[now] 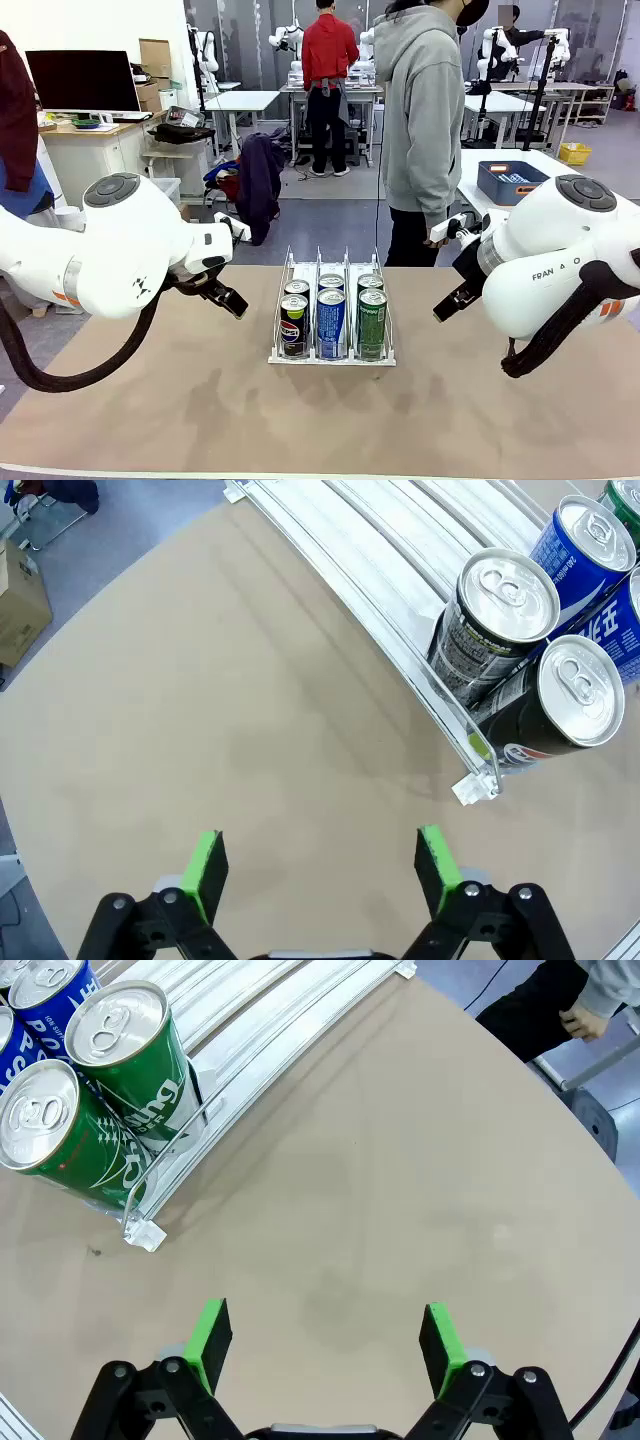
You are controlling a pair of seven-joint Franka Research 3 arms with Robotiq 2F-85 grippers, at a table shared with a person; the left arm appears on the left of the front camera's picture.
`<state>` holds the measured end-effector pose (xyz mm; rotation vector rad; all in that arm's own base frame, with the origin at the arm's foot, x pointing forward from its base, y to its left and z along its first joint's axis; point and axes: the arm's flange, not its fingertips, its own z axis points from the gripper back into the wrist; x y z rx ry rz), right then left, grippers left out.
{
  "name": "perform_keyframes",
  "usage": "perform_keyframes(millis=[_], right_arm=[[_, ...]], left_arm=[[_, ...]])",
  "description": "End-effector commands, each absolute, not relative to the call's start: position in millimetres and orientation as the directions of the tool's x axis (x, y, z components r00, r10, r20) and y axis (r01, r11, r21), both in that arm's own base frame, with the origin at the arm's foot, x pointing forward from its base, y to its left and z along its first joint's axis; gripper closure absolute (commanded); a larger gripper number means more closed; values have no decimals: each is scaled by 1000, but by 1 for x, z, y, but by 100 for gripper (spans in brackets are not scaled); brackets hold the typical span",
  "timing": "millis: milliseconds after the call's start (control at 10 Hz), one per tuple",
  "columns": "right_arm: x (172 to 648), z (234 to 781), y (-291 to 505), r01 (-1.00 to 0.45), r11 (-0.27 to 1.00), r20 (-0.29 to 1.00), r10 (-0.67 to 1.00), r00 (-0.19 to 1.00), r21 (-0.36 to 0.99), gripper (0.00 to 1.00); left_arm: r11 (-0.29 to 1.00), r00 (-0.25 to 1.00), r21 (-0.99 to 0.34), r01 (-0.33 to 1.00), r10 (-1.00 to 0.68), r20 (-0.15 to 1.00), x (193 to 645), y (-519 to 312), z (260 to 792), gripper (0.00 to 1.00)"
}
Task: Fill the beverage cans into the dispenser.
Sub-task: Pick up the Pepsi coke handed by the human.
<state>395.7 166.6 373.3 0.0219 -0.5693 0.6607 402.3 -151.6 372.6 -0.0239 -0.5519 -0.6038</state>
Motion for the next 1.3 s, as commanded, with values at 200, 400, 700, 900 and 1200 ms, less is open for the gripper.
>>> perform_keyframes(millis=[200, 400, 700, 900, 1200], right_arm=[[396, 373, 167, -586, 795, 507, 574, 643, -157, 0], [396, 373, 167, -586, 795, 507, 574, 643, -157, 0], [396, 373, 167, -586, 795, 507, 574, 643, -157, 0], [396, 373, 167, -586, 795, 507, 574, 643, -157, 0], [396, 373, 167, -586, 795, 507, 574, 643, -157, 0]], left_arm=[[827, 684, 136, 545, -532, 499, 402, -152, 373, 0], [827, 684, 136, 545, -532, 499, 402, -152, 373, 0], [827, 684, 136, 545, -532, 499, 402, -152, 373, 0], [827, 684, 136, 545, -532, 499, 402, -152, 373, 0], [827, 684, 136, 545, -532, 499, 402, -152, 373, 0]])
